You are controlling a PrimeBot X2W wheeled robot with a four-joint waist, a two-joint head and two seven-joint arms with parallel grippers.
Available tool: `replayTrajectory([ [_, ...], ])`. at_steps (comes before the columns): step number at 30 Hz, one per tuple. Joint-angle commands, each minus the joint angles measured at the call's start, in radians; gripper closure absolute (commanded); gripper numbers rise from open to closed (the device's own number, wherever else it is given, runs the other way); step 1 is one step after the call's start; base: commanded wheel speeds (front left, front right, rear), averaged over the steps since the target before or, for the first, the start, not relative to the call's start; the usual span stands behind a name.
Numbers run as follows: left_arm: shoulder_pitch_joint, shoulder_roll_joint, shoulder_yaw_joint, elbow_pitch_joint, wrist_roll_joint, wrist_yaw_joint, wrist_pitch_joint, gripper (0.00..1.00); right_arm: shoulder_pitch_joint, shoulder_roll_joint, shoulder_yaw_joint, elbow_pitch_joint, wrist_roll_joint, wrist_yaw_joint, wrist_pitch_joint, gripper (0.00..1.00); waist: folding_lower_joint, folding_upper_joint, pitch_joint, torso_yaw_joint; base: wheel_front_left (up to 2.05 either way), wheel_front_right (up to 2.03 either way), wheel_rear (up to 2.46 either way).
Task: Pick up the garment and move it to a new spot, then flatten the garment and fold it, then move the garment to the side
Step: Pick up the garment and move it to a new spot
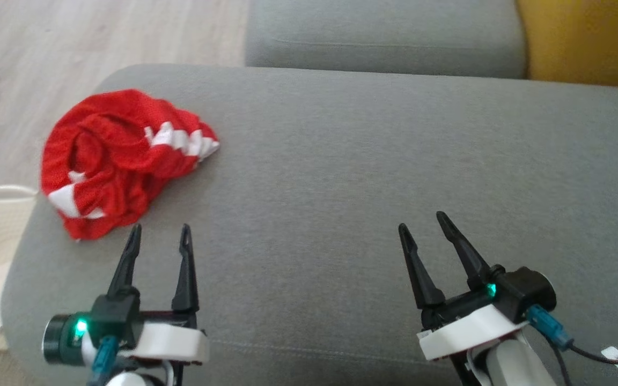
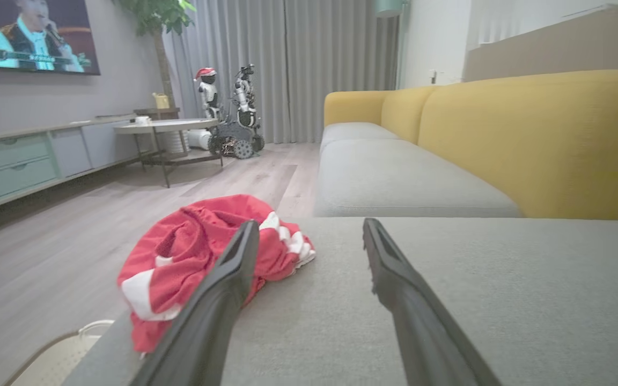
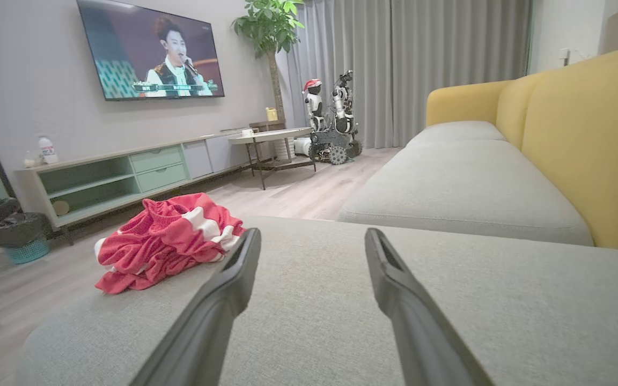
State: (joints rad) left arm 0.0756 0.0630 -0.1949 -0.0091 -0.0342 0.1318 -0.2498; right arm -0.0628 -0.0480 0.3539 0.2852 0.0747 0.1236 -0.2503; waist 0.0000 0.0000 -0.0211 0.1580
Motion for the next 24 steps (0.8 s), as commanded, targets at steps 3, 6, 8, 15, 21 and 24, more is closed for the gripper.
replayTrajectory([
  [3, -0.023, -0.004, 0.049, -0.032, -0.008, 0.002, -0.012, 0.00, -0.019, -0.002, 0.025, -0.032, -0.003, 0.007, -0.011, 0.00, 0.0000, 0.0000, -0.003, 0.078, 0.00, 0.00, 0.00],
  [6, -0.017, -0.006, 0.057, -0.032, -0.009, -0.002, -0.012, 0.00, -0.015, -0.002, 0.025, -0.031, 0.000, 0.007, -0.011, 0.00, 0.0000, 0.0000, -0.008, 0.121, 0.00, 0.00, 0.00],
  [8, -0.014, -0.007, 0.063, -0.031, -0.010, -0.005, -0.012, 0.00, -0.010, -0.002, 0.025, -0.030, 0.003, 0.007, -0.011, 0.00, 0.0000, 0.0000, -0.012, 0.149, 0.00, 0.00, 0.00],
  [15, -0.006, -0.009, 0.074, -0.033, -0.007, -0.011, -0.012, 0.00, -0.003, -0.002, 0.030, -0.031, 0.010, 0.007, -0.011, 0.00, 0.0000, 0.0000, -0.020, 0.218, 0.00, 0.00, 0.00],
  [21, 0.003, -0.011, 0.085, -0.039, -0.004, -0.012, -0.012, 0.00, 0.002, -0.002, 0.034, -0.030, 0.013, 0.007, -0.011, 0.00, 0.0000, 0.0000, -0.021, 0.262, 0.00, 0.00, 0.00],
  [24, 0.006, -0.011, 0.089, -0.049, -0.005, -0.009, -0.012, 0.00, 0.003, -0.002, 0.037, -0.028, 0.012, 0.007, -0.011, 0.00, 0.0000, 0.0000, -0.017, 0.269, 0.00, 0.00, 0.00],
])
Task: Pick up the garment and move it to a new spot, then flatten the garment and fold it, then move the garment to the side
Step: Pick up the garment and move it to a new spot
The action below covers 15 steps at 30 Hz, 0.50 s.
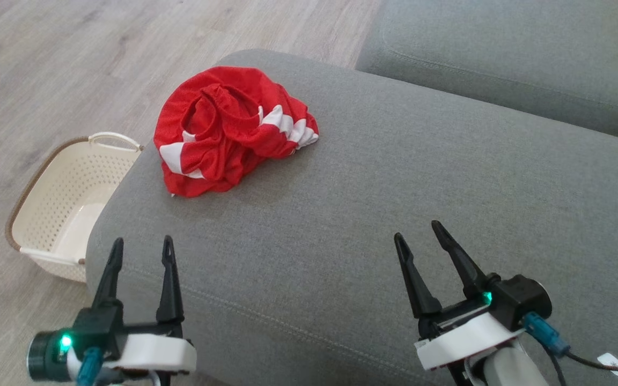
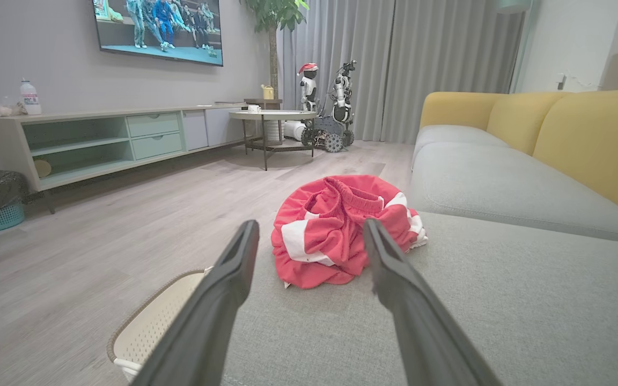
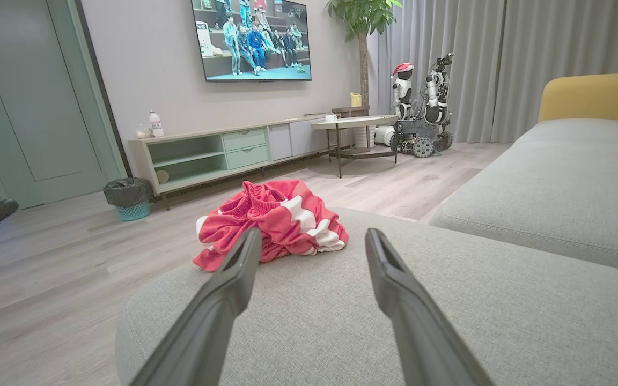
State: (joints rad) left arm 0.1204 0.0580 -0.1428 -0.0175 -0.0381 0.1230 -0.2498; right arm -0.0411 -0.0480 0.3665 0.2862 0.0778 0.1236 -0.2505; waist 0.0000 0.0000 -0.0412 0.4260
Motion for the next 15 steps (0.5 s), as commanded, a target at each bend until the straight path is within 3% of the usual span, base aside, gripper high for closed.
replayTrajectory([
  [1, -0.041, -0.006, 0.040, -0.044, -0.001, 0.000, -0.012, 0.00, -0.020, -0.002, 0.025, -0.029, 0.008, 0.007, -0.011, 0.00, 0.0000, 0.0000, 0.007, 0.002, 0.00, 0.00, 0.00],
  [8, -0.190, 0.009, 0.098, -0.103, -0.003, -0.028, -0.012, 0.00, -0.062, -0.002, 0.017, -0.024, -0.043, 0.007, -0.011, 0.00, 0.0000, 0.0000, 0.111, -0.019, 0.00, 0.00, 0.00],
  [11, -0.302, 0.033, 0.122, -0.082, -0.013, -0.070, -0.012, 0.00, -0.087, -0.005, 0.006, -0.020, -0.073, 0.007, -0.011, 0.00, 0.0000, 0.0000, 0.172, -0.031, 0.00, 0.00, 0.00],
  [15, -0.473, 0.069, 0.152, 0.050, -0.049, -0.139, -0.012, 0.00, -0.124, -0.033, 0.006, -0.022, -0.095, 0.007, -0.011, 0.00, 0.0000, 0.0000, 0.256, -0.045, 0.00, 0.00, 0.00],
])
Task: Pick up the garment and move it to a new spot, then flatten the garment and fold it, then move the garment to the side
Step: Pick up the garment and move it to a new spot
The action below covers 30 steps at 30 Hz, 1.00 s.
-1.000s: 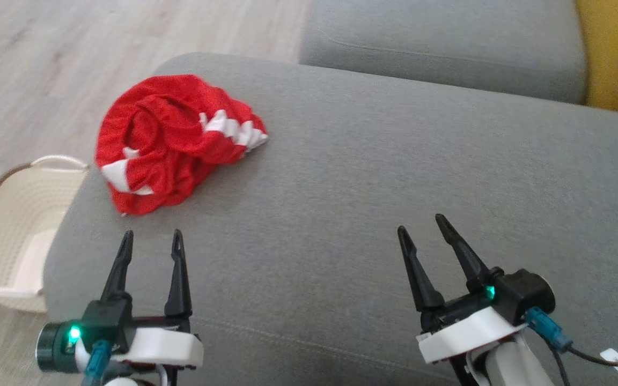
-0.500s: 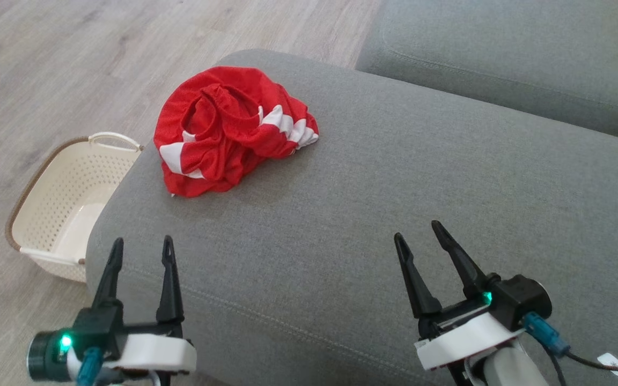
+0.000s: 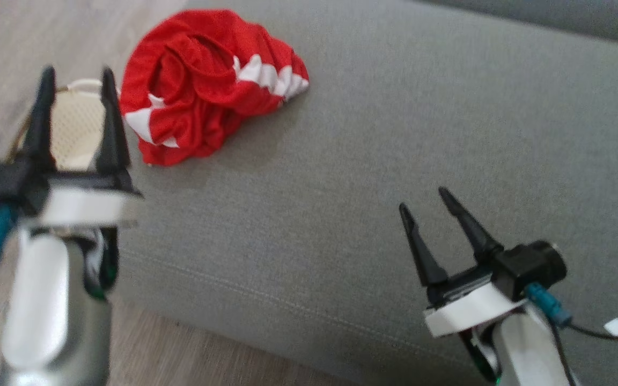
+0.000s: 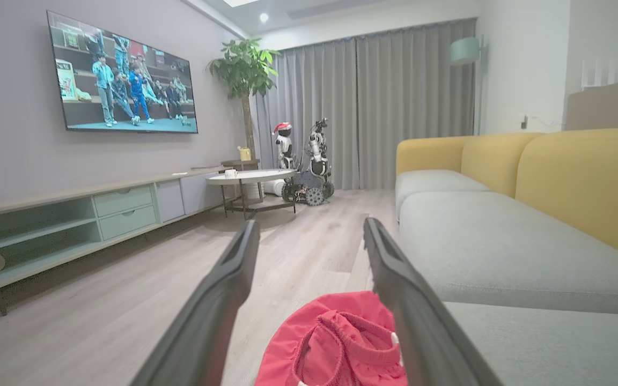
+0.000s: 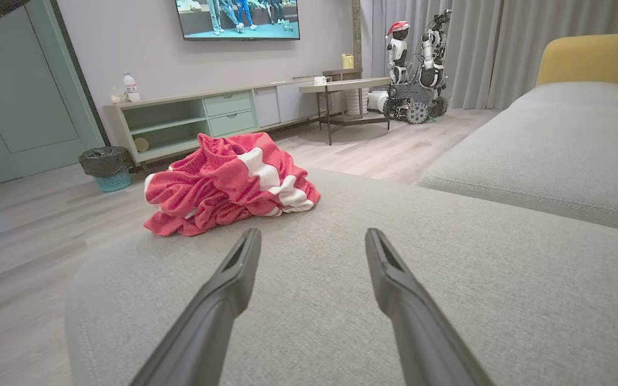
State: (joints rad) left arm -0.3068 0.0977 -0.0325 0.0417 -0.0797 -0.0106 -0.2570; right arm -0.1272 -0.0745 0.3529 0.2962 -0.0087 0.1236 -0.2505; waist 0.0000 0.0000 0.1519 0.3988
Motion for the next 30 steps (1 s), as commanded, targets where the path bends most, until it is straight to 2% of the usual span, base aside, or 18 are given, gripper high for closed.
replayTrajectory([
  [1, -0.098, 0.039, 0.047, 0.033, -0.017, -0.022, -0.005, 0.00, -0.049, -0.015, 0.019, -0.035, -0.013, 0.007, -0.011, 0.00, 0.0000, 0.0000, 0.084, -0.020, 0.00, 0.00, 0.00],
  [4, -0.256, 0.049, 0.052, 0.196, -0.076, -0.066, 0.006, 0.00, -0.080, -0.045, 0.016, -0.042, -0.023, 0.007, -0.011, 0.00, 0.0000, 0.0000, 0.143, -0.025, 0.00, 0.00, 0.00],
  [6, -0.363, 0.059, 0.044, 0.298, -0.105, -0.084, 0.061, 0.00, -0.100, -0.063, 0.014, -0.047, -0.028, 0.007, -0.011, 0.00, 0.0000, 0.0000, 0.180, -0.028, 0.00, 0.00, 0.00],
  [10, -0.554, 0.075, 0.031, 0.503, -0.147, -0.099, 0.203, 0.00, -0.137, -0.099, 0.008, -0.062, -0.036, 0.007, -0.011, 0.00, 0.0000, 0.0000, 0.251, -0.033, 0.00, 0.00, 0.00],
  [13, -0.661, 0.081, 0.025, 0.645, -0.153, -0.095, 0.272, 0.00, -0.157, -0.121, 0.001, -0.074, -0.041, 0.007, -0.011, 0.00, 0.0000, 0.0000, 0.294, -0.037, 0.00, 0.00, 0.00],
  [18, -0.765, 0.089, -0.009, 0.843, -0.132, -0.086, 0.354, 0.00, -0.169, -0.142, -0.010, -0.087, -0.044, 0.007, -0.011, 0.00, 0.0000, 0.0000, 0.347, -0.049, 0.00, 0.00, 0.00],
  [22, -0.800, 0.091, -0.029, 0.930, -0.122, -0.088, 0.380, 0.00, -0.173, -0.145, -0.016, -0.092, -0.046, 0.007, -0.011, 0.00, 0.0000, 0.0000, 0.365, -0.055, 0.00, 0.00, 0.00],
  [27, -0.832, 0.095, -0.052, 1.019, -0.109, -0.086, 0.353, 0.00, -0.183, -0.138, -0.018, -0.095, -0.047, 0.007, -0.011, 0.00, 0.0000, 0.0000, 0.378, -0.066, 0.00, 0.00, 0.00],
  [28, -0.835, 0.097, -0.055, 1.032, -0.108, -0.088, 0.341, 0.31, -0.186, -0.135, -0.018, -0.096, -0.046, 0.007, -0.011, 0.00, 0.0000, 0.0000, 0.378, -0.068, 0.00, 0.00, 0.00],
  [29, -0.837, 0.099, -0.057, 1.043, -0.109, -0.090, 0.327, 1.00, -0.188, -0.131, -0.018, -0.096, -0.045, 0.007, -0.011, 0.00, 0.0000, 0.0000, 0.376, -0.070, 0.00, 0.00, 0.00],
  [30, -0.839, 0.102, -0.059, 1.049, -0.108, -0.091, 0.302, 1.00, -0.189, -0.127, -0.018, -0.096, -0.044, 0.007, -0.011, 0.00, 0.0000, 0.0000, 0.373, -0.072, 0.00, 0.00, 0.00],
])
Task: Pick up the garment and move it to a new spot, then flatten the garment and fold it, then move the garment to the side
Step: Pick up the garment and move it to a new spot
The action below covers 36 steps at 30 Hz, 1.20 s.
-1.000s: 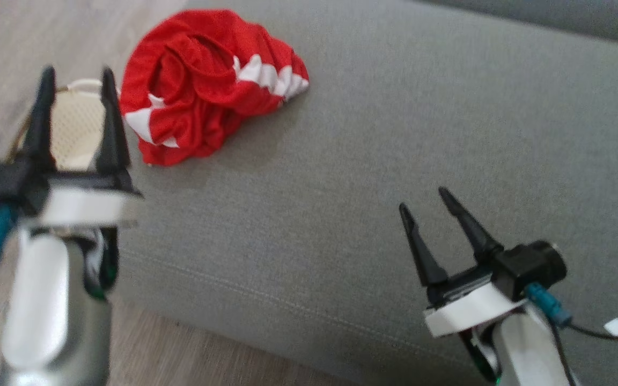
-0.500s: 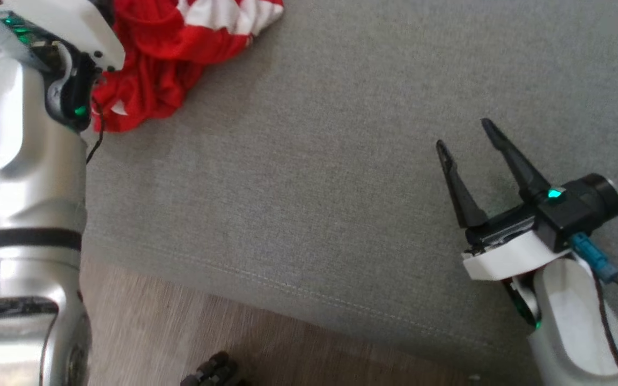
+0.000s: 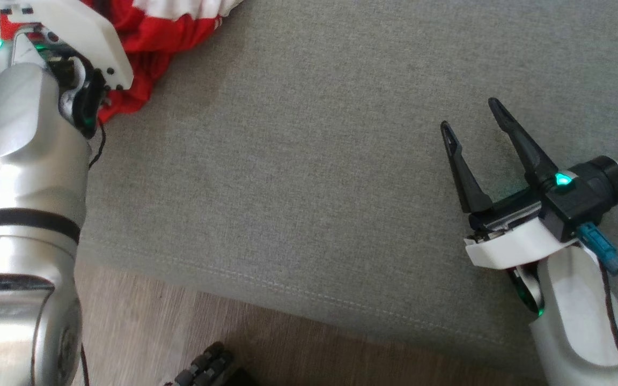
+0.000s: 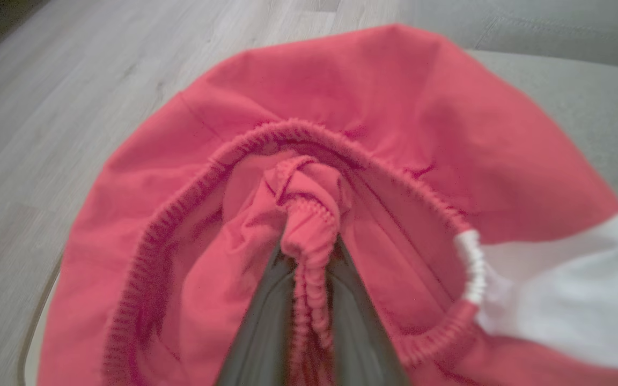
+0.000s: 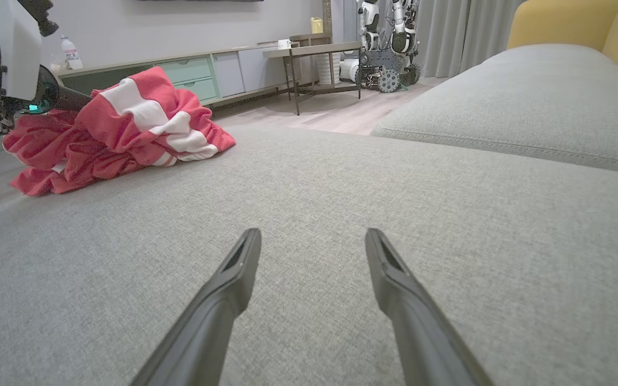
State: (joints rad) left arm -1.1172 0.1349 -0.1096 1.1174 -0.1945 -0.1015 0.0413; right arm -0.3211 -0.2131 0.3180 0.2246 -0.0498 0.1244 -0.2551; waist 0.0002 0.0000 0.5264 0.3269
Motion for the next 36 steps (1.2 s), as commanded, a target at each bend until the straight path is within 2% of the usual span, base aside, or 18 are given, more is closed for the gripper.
replayTrajectory([
  [1, -0.029, 0.068, 0.014, -0.018, 0.009, -0.002, -0.019, 1.00, 0.004, 0.015, 0.018, -0.023, -0.002, 0.006, -0.007, 0.00, -0.0002, 0.0000, -0.006, -0.002, 0.00, 0.00, 0.00],
  [4, -0.029, 0.079, 0.010, 0.000, 0.001, -0.010, -0.126, 1.00, 0.009, 0.032, 0.021, -0.016, 0.005, 0.006, -0.007, 0.00, -0.0002, 0.0000, -0.039, -0.010, 0.00, 0.00, 0.00],
  [8, -0.034, 0.089, -0.003, 0.001, -0.001, -0.018, -0.212, 1.00, 0.021, 0.053, 0.023, -0.010, 0.014, 0.006, -0.007, 0.00, -0.0002, 0.0000, -0.092, -0.018, 0.00, 0.00, 0.00],
  [14, -0.052, 0.094, -0.037, -0.047, -0.008, -0.026, -0.267, 1.00, 0.046, 0.088, 0.021, -0.003, 0.030, 0.006, -0.007, 0.00, -0.0002, 0.0000, -0.190, -0.041, 0.00, 0.00, 0.00],
  [18, -0.064, 0.093, -0.072, -0.108, -0.020, -0.028, -0.275, 1.00, 0.058, 0.115, 0.022, -0.006, 0.040, 0.006, -0.007, 0.00, -0.0002, 0.0000, -0.254, -0.080, 0.00, 0.00, 0.00],
  [24, -0.083, 0.093, -0.152, -0.225, -0.065, -0.029, -0.218, 1.00, 0.054, 0.148, 0.024, -0.039, 0.051, 0.006, -0.007, 0.00, -0.0002, 0.0000, -0.298, -0.194, 0.00, 0.00, 0.00],
  [31, -0.131, 0.089, -0.214, -0.395, -0.086, -0.029, -0.140, 1.00, 0.023, 0.162, 0.012, -0.093, 0.068, 0.006, -0.007, 0.00, -0.0002, 0.0000, -0.272, -0.382, 0.00, 0.00, 0.00],
  [32, -0.131, 0.089, -0.214, -0.395, -0.086, -0.029, -0.140, 1.00, 0.023, 0.162, 0.012, -0.093, 0.068, 0.006, -0.007, 0.00, -0.0002, 0.0000, -0.272, -0.382, 0.00, 0.00, 0.00],
  [36, -0.170, 0.067, -0.234, -0.473, -0.078, -0.018, -0.107, 1.00, 0.011, 0.162, 0.012, -0.129, 0.114, 0.006, -0.007, 0.00, -0.0002, 0.0000, -0.253, -0.484, 0.00, 0.00, 0.00],
])
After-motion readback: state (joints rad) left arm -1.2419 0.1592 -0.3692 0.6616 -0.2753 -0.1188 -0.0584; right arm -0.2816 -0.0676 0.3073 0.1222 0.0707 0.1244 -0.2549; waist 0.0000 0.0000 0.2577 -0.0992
